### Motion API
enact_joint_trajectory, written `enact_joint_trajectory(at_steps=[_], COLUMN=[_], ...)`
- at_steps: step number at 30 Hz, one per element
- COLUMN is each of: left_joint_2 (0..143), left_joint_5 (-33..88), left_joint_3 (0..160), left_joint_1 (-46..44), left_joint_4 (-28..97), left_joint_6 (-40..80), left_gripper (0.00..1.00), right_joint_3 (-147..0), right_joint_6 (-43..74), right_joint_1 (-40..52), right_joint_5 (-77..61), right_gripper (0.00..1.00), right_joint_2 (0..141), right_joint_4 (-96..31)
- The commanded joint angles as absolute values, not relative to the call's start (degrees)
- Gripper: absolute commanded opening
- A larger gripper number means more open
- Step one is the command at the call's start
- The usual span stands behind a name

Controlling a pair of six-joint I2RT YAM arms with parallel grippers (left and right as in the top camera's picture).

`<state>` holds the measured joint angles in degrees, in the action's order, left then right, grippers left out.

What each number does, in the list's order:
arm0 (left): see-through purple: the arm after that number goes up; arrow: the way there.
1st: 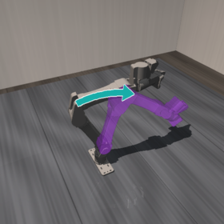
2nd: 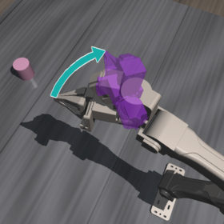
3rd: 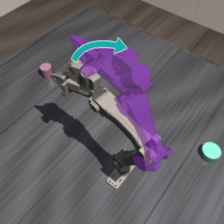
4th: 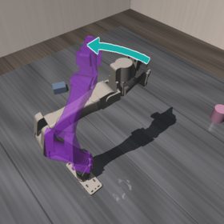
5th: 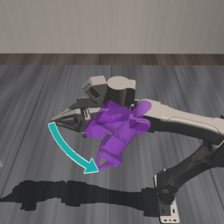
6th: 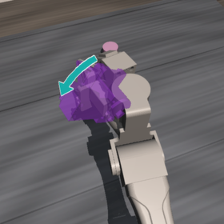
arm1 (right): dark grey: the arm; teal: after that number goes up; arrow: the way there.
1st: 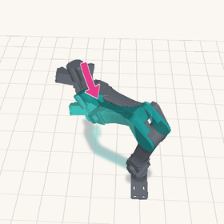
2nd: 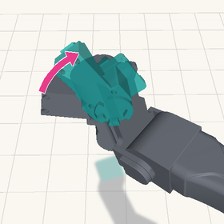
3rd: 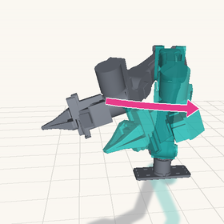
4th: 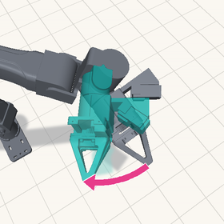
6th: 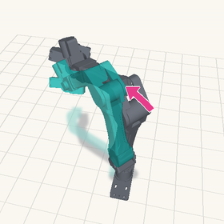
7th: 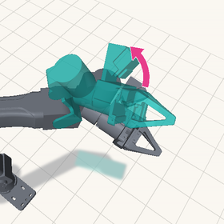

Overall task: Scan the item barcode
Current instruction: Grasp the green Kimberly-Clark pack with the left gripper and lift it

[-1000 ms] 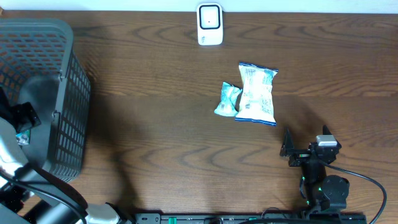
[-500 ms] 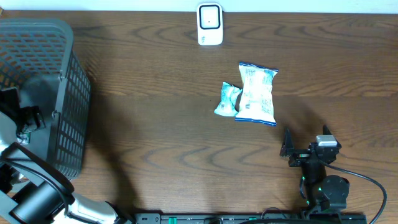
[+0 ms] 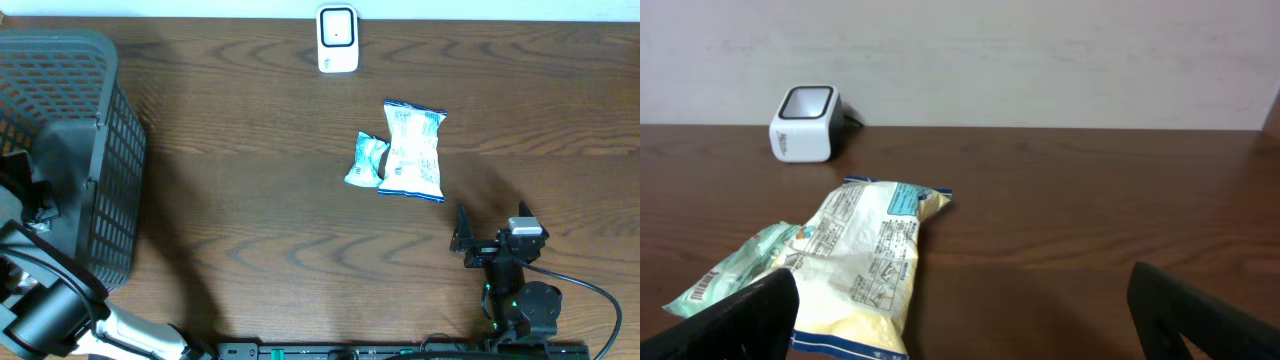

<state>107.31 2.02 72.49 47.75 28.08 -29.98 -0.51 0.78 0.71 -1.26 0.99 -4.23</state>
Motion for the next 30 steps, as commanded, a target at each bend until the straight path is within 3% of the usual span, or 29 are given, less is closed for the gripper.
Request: enact_joint_trajectory(at_steps=[1, 5, 6, 15, 22, 26, 30], left_joint_2=[108.12, 107.04, 106.37, 91.61, 79.15, 74.19, 70.35], left_joint_5=[4.14, 4.14, 4.29, 24.93, 37.76, 47.53, 52.47], left_joint_3=[71.77, 71.83, 71.85, 71.92, 71.92, 71.92, 71.92], left_joint_1=[47.88, 47.88, 47.88, 47.88, 47.05, 42.33, 32.03], left_joint_4=[28.34, 27.99, 27.70, 20.05, 11.42, 2.50, -4.05], left_joint_6=[-28.38, -25.19, -23.75, -9.93, 10.33, 21.34, 26.48], left_gripper=[0.43, 0.09, 0.08, 0.07, 0.07, 0.07, 0.07], right_joint_3=[-0.36, -0.36, -0.36, -0.36, -0.36, -0.36, -0.36], right_joint_6=[0.36, 0.36, 0.36, 0.36, 0.34, 0.36, 0.36], right_joint_1=[-0.01, -0.01, -0.01, -0.01, -0.01, -0.01, -0.01], right_joint_5=[-1.19, -1.17, -1.17, -1.19, -1.17, -1.17, -1.17], right_gripper=[0.99, 0.99, 0.99, 0.99, 0.99, 0.99, 0.99], right_joint_2=[0.82, 0.82, 0.82, 0.82, 0.82, 0.82, 0.82], right_joint_4=[-4.32, -4.34, -4.32, -4.34, -4.32, -4.32, -4.32])
